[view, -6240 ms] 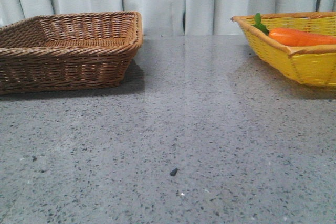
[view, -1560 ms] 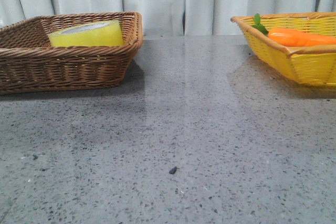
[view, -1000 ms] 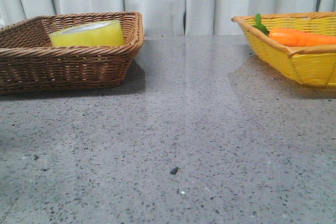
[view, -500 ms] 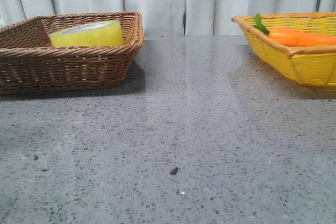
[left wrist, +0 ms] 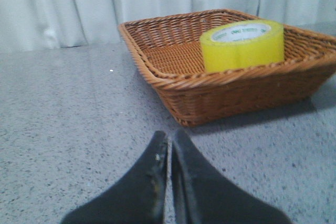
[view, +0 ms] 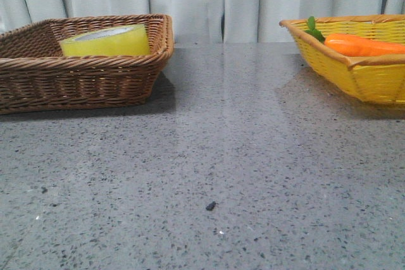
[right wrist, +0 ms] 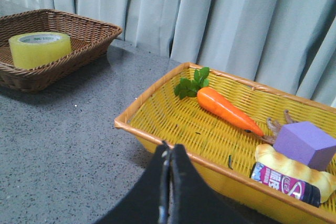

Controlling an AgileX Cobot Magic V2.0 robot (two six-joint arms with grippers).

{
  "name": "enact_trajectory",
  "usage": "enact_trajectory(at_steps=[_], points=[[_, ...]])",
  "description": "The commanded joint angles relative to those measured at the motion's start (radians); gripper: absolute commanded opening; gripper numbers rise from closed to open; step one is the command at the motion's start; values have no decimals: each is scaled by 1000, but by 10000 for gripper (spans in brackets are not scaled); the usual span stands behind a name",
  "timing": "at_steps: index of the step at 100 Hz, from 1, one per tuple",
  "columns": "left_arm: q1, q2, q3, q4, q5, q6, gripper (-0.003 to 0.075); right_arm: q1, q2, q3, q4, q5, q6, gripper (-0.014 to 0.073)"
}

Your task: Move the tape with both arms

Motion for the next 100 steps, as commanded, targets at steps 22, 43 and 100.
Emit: enact_trajectory(at_steps=[22, 43, 100], points=[[54, -32, 9, -68, 152, -13, -21, -4, 13, -20, -31, -73, 0, -68], [54, -32, 9, -68, 152, -13, -21, -4, 13, -20, -31, -73, 0, -68], [54, -32, 9, -68, 152, -13, -21, -6, 13, -16, -31, -73, 0, -68]])
